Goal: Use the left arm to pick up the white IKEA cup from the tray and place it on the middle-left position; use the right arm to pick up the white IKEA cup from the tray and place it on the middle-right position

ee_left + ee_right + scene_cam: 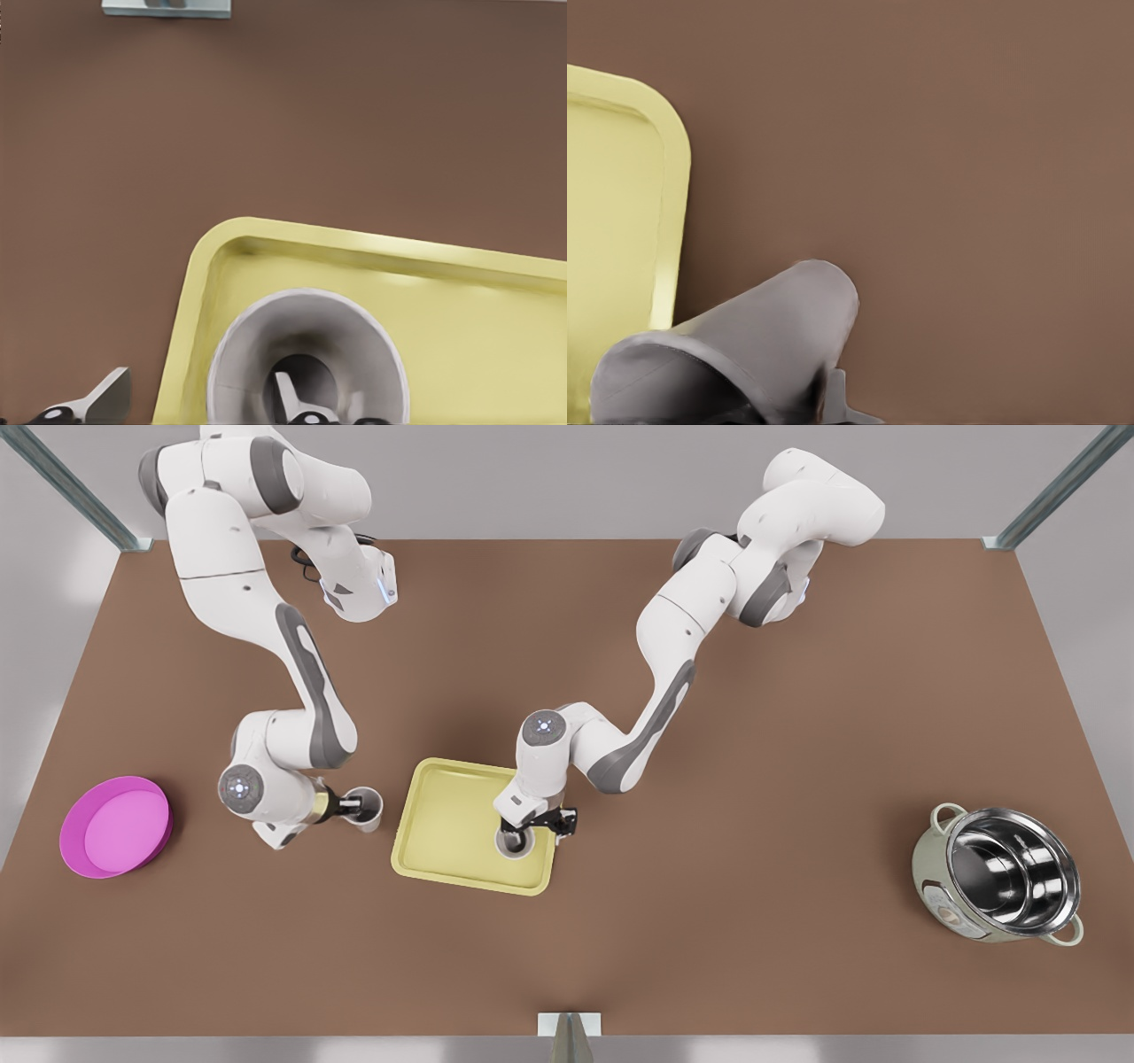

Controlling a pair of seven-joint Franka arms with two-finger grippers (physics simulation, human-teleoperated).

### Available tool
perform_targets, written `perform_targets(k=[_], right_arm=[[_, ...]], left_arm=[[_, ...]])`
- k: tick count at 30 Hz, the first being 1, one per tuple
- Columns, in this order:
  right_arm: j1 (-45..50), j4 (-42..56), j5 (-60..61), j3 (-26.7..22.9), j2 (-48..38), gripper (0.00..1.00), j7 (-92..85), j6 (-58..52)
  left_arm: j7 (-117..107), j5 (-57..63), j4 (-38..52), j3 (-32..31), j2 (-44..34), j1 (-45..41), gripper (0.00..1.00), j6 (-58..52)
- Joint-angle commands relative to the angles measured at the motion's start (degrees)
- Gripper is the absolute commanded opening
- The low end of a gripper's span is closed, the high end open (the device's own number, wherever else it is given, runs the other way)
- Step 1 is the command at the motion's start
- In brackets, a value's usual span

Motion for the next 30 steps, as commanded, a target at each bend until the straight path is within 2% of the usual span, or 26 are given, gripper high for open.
perform_targets(k=[1,2,6,7,9,11,13,14,15,16,17,19,21,23,25,27,30], right_arm=[[-0.03,-0.30,-0.05,-0.05,0.10,0.59,-8.61,2.20],[-0.03,-0.21,-0.05,-0.05,0.10,0.69,-8.61,2.20],[-0.03,0.49,-0.05,-0.31,-0.51,0.98,-8.52,2.20],[-0.12,0.93,-0.05,-0.66,-1.21,1.00,-8.43,2.03],[-0.03,3.39,-0.66,-1.63,-3.06,1.00,-8.08,1.33],[-0.03,8.39,-1.27,-3.12,-6.23,1.00,-7.90,-5.42],[-0.03,18.32,-4.18,-4.00,-6.23,1.00,-7.47,-13.96],[-0.03,22.02,-5.23,-4.62,-6.23,1.00,-7.11,-15.54],[-0.03,27.02,-7.70,-5.14,-6.23,1.00,-7.11,-19.84],[-0.03,30.81,-7.70,-7.60,-6.23,1.00,-7.46,-26.43],[-0.12,30.82,-7.17,-8.22,-8.94,1.00,-7.73,-29.35],[-0.12,24.58,-5.59,-11.21,-14.14,1.00,-11.76,-30.14],[-0.03,19.13,-5.59,-12.71,-17.48,1.00,-13.09,-26.80],[-0.03,18.34,-5.67,-12.70,-17.48,1.00,-11.33,-26.89],[0.05,18.16,-5.67,-12.62,-17.48,1.00,-10.45,-27.15],[0.41,18.07,-5.67,-12.53,-17.56,1.00,-9.22,-27.50],[0.32,17.72,-5.67,-12.53,-17.48,1.00,-9.31,-27.50]], left_arm=[[-0.68,-0.29,0.02,-0.12,-0.14,0.00,0.65,-0.43],[-0.94,-0.38,0.02,-0.38,-0.23,-0.09,0.65,-0.43],[-1.73,-0.73,-0.15,-0.74,-0.23,-1.32,0.65,-0.78],[-1.74,-0.73,-0.15,-0.74,-0.32,-1.41,0.66,-0.87],[-1.74,-0.82,-0.50,-0.82,-0.58,-2.02,0.69,-2.54],[-1.74,-0.91,-1.12,-0.82,-0.15,-2.29,0.68,-2.46],[-1.74,-1.00,-1.47,-0.82,-0.14,-2.29,0.56,-2.19],[-1.74,-2.05,-1.47,-0.74,-0.23,-2.20,0.45,-2.28],[-1.74,-2.23,-1.38,-0.74,-0.58,-2.11,0.41,-2.45],[-1.74,-3.71,-1.38,-0.56,-0.93,-1.85,0.33,-2.54],[-1.74,-4.77,-1.30,-0.56,-1.29,-1.14,0.23,-2.63],[-1.74,-6.53,-1.30,-0.56,-1.81,-0.53,0.19,-2.72],[-1.91,-7.32,-1.21,-0.47,-2.08,-0.44,0.09,-2.81],[-2.53,-7.50,-1.30,-0.47,-3.39,-0.44,0.08,-5.09],[-2.53,-11.27,-1.30,-0.30,-8.57,1.93,0.08,-10.01],[2.56,-12.25,-1.30,-0.82,-12.18,7.90,0.08,-16.69],[27.87,-16.81,-1.30,-0.82,-14.29,21.35,0.09,-25.74]])
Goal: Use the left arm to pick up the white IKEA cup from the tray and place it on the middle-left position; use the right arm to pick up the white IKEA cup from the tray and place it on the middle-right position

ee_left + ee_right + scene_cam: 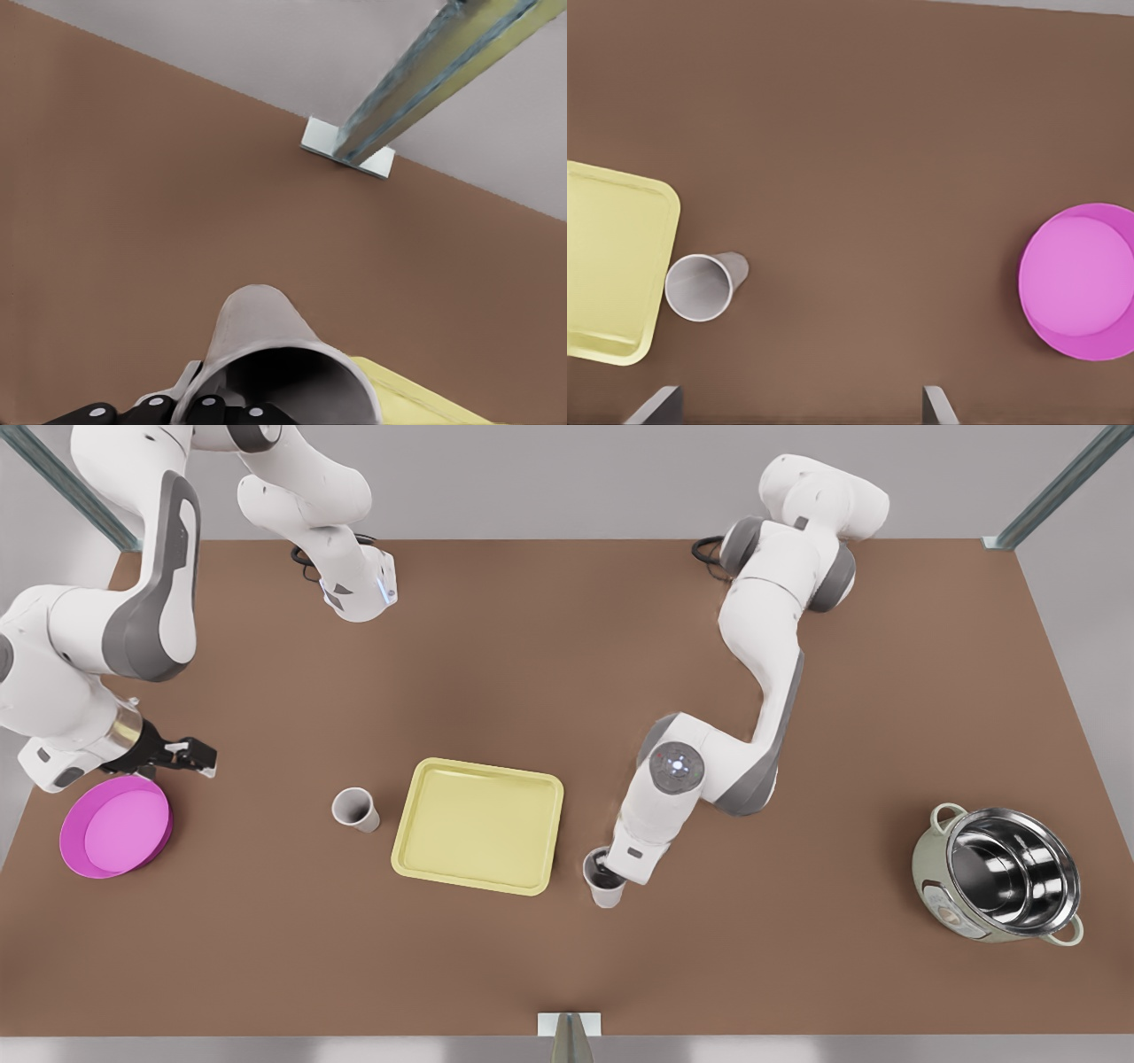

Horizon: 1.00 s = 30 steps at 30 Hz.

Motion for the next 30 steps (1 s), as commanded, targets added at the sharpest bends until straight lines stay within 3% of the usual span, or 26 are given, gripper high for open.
perform_targets(k=[1,5,18,19,20,26,28,30], right_arm=[[-0.21,-0.04,0.04,-0.04,-0.02,1.00,-1.91,-1.58],[-0.21,0.13,-0.04,-0.04,0.33,1.00,-1.91,-1.58],[-0.30,0.48,-0.04,0.05,1.12,1.00,-2.17,-1.93],[-0.21,0.48,-0.04,0.05,1.12,1.00,-2.26,-1.93],[-0.21,0.57,-0.04,0.05,1.12,1.00,-2.26,-1.93],[-0.04,0.66,-0.13,0.14,1.12,1.00,-2.44,-2.20],[-0.04,0.66,-0.13,0.23,1.12,1.00,-2.44,-2.37],[-0.04,0.66,-0.13,0.23,1.12,1.00,-2.52,-2.55]], left_arm=[[32.43,-3.97,-0.07,0.06,-0.53,6.49,0.09,-10.99],[51.42,-3.71,-0.15,0.23,2.02,16.25,0.09,-8.97],[51.86,-7.40,-0.15,0.32,9.76,17.22,0.12,-1.59],[51.95,-7.31,-0.15,0.32,9.76,17.22,0.18,-1.41],[52.04,-7.40,-0.15,0.32,9.76,17.31,1.00,-1.41],[51.95,-6.96,-0.15,0.58,9.05,17.13,1.00,-2.99],[51.51,-5.20,-0.07,0.85,5.37,16.69,1.00,-11.59],[51.86,-1.86,-0.07,0.67,-4.38,16.08,1.00,-24.68]])
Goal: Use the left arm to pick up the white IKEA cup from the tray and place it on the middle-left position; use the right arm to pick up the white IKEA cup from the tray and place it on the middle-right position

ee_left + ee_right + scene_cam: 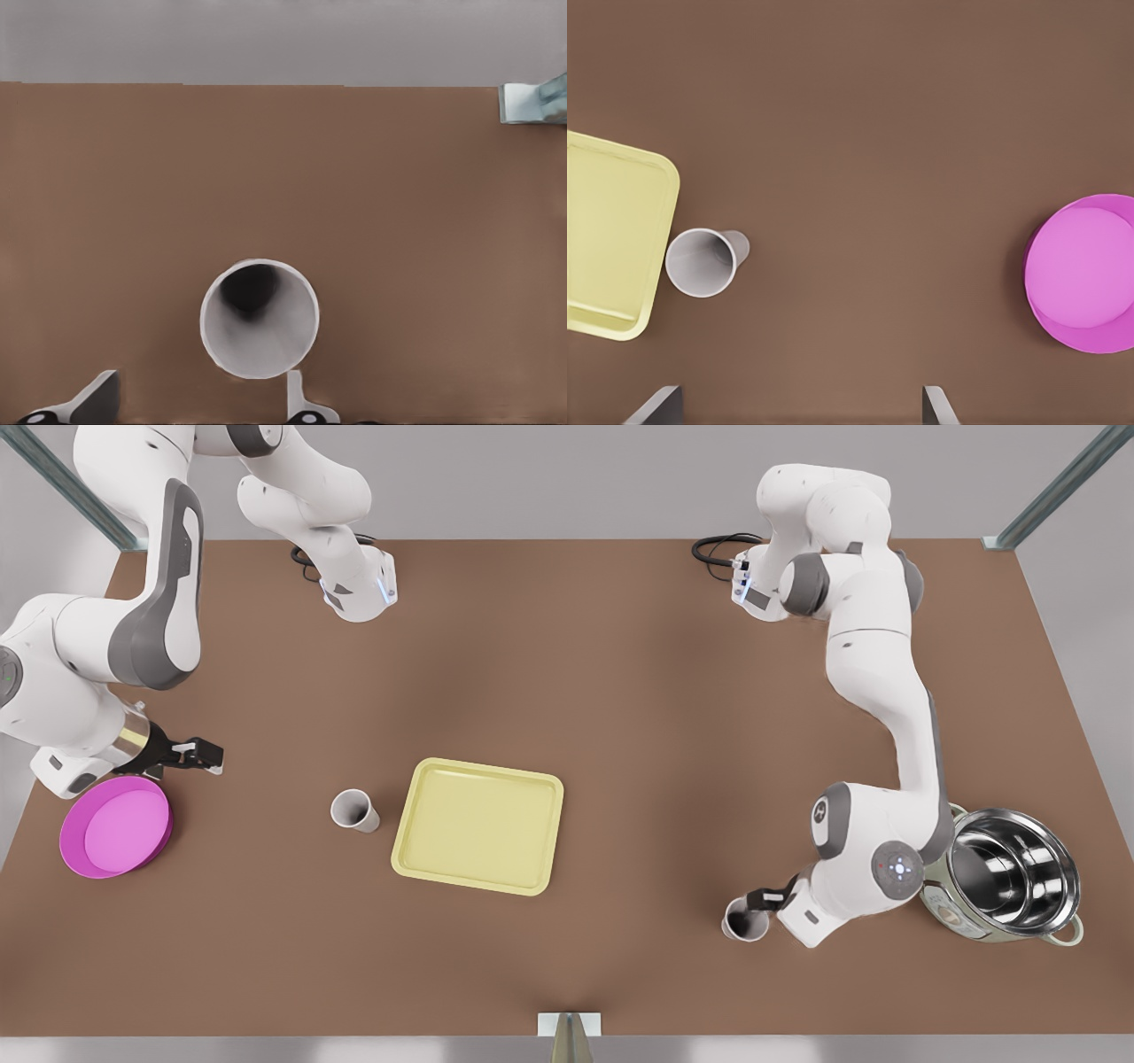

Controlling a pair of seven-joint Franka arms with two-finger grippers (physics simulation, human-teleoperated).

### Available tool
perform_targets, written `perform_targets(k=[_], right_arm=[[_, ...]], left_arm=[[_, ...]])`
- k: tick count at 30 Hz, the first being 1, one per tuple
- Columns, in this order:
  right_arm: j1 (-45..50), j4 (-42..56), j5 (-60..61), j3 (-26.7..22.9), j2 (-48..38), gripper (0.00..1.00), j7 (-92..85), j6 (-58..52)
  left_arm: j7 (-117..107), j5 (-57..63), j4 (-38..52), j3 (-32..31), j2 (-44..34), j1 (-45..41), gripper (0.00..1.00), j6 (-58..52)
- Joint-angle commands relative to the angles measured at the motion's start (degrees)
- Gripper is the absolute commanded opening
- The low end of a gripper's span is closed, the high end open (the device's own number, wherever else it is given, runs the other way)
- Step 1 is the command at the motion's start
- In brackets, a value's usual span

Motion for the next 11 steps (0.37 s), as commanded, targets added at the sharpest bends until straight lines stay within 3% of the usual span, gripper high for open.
perform_targets(k=[1,2,3,5,11], right_arm=[[-0.09,0.03,0.02,-0.02,-0.06,1.00,-0.75,-0.35],[-0.09,0.03,0.02,-0.02,0.03,1.00,-0.75,0.00],[-0.09,0.03,0.02,-0.02,0.47,1.00,-0.75,0.00],[-0.01,0.03,0.02,-0.02,0.55,1.00,-0.75,0.27],[-0.01,0.03,0.11,-0.02,0.73,1.00,-0.75,0.27]], left_arm=[[8.65,4.71,0.07,-0.06,-8.68,-0.19,1.00,-19.38],[8.83,3.83,-1.85,0.03,-16.78,0.86,1.00,-25.63],[8.91,4.27,-9.75,-0.06,-23.63,1.04,1.00,-23.54],[8.39,4.27,-48.79,-0.06,-45.00,1.13,1.00,3.97],[8.56,5.68,-46.51,0.03,-43.42,1.39,1.00,0.91]])
